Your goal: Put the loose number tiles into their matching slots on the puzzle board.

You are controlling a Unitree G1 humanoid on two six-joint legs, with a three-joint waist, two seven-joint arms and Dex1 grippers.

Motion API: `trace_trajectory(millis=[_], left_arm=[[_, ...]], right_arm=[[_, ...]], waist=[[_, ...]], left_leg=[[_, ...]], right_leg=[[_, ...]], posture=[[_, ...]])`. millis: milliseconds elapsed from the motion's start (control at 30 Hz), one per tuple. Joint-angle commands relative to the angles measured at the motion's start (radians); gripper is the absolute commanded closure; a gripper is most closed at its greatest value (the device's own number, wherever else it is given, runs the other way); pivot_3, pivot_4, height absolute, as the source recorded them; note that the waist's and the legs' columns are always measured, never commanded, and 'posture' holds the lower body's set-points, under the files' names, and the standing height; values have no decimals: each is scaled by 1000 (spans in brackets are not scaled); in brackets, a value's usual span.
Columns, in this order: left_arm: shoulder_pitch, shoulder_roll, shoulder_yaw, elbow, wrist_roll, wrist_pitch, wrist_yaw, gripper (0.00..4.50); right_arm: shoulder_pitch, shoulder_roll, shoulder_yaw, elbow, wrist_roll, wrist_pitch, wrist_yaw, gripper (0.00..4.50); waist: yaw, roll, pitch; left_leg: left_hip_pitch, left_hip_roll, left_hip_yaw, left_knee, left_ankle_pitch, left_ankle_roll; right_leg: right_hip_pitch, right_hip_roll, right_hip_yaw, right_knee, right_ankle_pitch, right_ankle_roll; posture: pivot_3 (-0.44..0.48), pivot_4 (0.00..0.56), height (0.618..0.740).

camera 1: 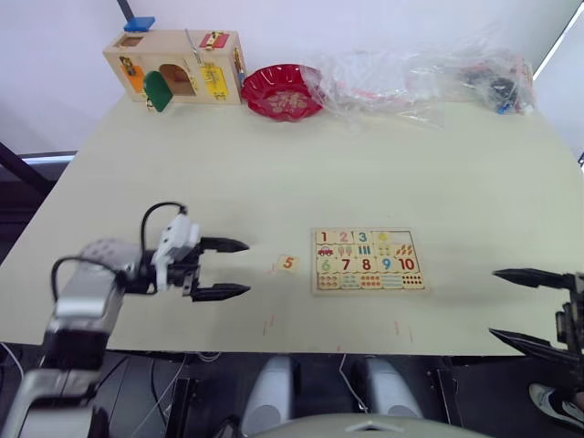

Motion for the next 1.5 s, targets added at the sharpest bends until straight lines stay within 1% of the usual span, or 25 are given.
trace_trajectory(millis=[33,67,100,167,233,267,300,333,533,800,1133,1167,1200,1233,1300,1333,1433,1500], left_arm=[[-87,4,-95,85,33,-78,-44,47],[-117,1,-125,112,37,-97,-44,47],[-164,-3,-187,141,46,-119,-44,47],[-224,-2,-275,185,51,-160,-44,47],[-270,5,-347,230,40,-200,-44,565],[-301,-6,-376,262,44,-222,-44,718],[-326,-13,-399,289,43,-240,-44,1274],[-349,-21,-424,318,50,-271,-44,1654],[-428,-43,-534,420,60,-375,-44,1654],[-468,-74,-558,502,90,-423,-44,1654],[-472,-86,-556,513,98,-435,-44,1654],[-472,-86,-556,514,99,-437,-44,2076],[-470,-86,-558,516,101,-442,-44,2183],[-468,-85,-559,516,102,-447,-44,2448],[-464,-85,-559,516,103,-450,-44,3261],[-459,-83,-560,509,99,-448,-44,3508],[-447,-67,-555,472,75,-426,-44,3508],[-445,-55,-530,441,54,-388,-44,3508]], right_arm=[[-2,2,-5,-31,21,23,-11,0],[-5,6,-2,-36,19,26,-16,0],[1,16,0,-47,16,26,-23,0],[11,28,3,-62,11,27,-31,0],[16,33,4,-76,8,29,-40,0],[21,37,0,-83,7,28,-44,0],[24,40,-3,-88,7,28,-49,0],[24,43,-5,-92,6,27,-55,0],[36,61,-13,-109,1,18,-84,0],[69,78,-25,-127,0,8,-93,0],[68,77,-21,-124,-4,6,-100,0],[66,76,-20,-122,-5,6,-101,0],[64,76,-18,-120,-5,6,-102,0],[63,75,-17,-119,-6,6,-102,0],[60,76,-14,-116,-8,5,-102,0],[60,77,-13,-114,-9,4,-103,0],[62,80,-10,-113,-12,2,-105,0],[62,84,-10,-115,-11,2,-109,0]], waist=[[-1,0,0],[-2,0,0],[-4,0,0],[-4,0,0],[-4,0,0],[-5,0,0],[-6,-1,0],[-8,-1,0],[-10,-1,1],[-8,-1,1],[-8,-1,1],[-8,-1,1],[-8,-1,1],[-8,-1,1],[-9,-1,1],[-9,-1,1],[-8,-1,1],[-9,-1,1]], left_leg=[[-1,0,-1,-1,0,0],[-1,0,-2,-1,0,0],[-1,0,-2,-1,0,0],[-3,-2,-4,-1,0,0],[-3,-2,-5,-1,0,0],[-3,-2,-5,-1,0,0],[-3,-2,-5,-1,0,0],[-3,-3,-5,-1,0,0],[-2,-4,-5,0,0,0],[-3,-5,-5,0,0,0],[-2,-5,-6,0,0,0],[-2,-5,-6,0,0,0],[-2,-5,-6,0,0,0],[-2,-5,-6,0,0,0],[-2,-5,-6,0,0,0],[-2,-5,-6,0,0,0],[-2,-5,-6,0,0,0],[-2,-5,-6,0,0,0]], right_leg=[[-1,0,0,-1,0,0],[-1,0,0,0,0,0],[-1,0,0,-1,0,0],[-1,0,0,-1,0,0],[-1,0,0,-2,0,0],[-1,0,0,-2,0,1],[-1,-1,0,-2,0,1],[-1,0,0,-2,0,1],[-1,0,0,0,0,1],[-1,0,0,0,0,1],[-1,0,0,0,0,1],[-1,0,0,0,0,1],[-1,0,0,0,0,1],[-1,0,0,0,0,1],[-1,0,0,0,0,1],[-1,0,0,0,0,1],[-1,0,0,0,0,1],[-1,0,0,0,0,1]], posture=[[0,150,740],[0,150,740],[0,150,740],[0,150,740],[0,150,740],[0,150,740],[0,150,740],[0,150,740],[0,150,740],[0,150,740],[0,150,740],[0,150,740],[0,150,740],[0,150,740],[0,150,740],[0,150,740],[0,150,740],[0,150,740]])
